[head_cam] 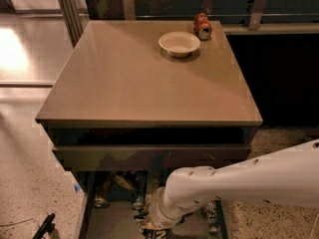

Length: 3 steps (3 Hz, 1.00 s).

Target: Place blue chip bag into middle drawer

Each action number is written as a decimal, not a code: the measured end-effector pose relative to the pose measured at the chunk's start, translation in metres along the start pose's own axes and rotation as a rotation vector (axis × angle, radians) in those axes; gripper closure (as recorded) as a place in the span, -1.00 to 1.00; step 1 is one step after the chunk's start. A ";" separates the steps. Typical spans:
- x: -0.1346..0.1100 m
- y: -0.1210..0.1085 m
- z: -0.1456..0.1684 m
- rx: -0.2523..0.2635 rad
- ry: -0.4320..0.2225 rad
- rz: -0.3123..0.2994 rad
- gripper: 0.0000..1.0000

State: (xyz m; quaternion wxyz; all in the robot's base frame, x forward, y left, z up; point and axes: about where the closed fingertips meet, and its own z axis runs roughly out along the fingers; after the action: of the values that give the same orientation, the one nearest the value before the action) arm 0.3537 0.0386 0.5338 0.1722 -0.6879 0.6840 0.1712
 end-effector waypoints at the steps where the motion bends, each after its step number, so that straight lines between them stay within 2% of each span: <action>1: 0.011 -0.006 0.006 -0.004 -0.006 0.031 1.00; 2: 0.057 -0.027 0.033 -0.031 -0.009 0.152 1.00; 3: 0.058 -0.026 0.034 -0.033 -0.009 0.154 1.00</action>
Offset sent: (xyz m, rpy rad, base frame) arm 0.0341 -0.0425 -0.0644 0.0190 0.1106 -0.1485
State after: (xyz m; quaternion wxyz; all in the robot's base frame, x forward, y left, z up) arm 0.3805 0.0040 0.4764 0.1502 -0.6352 0.7312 0.1982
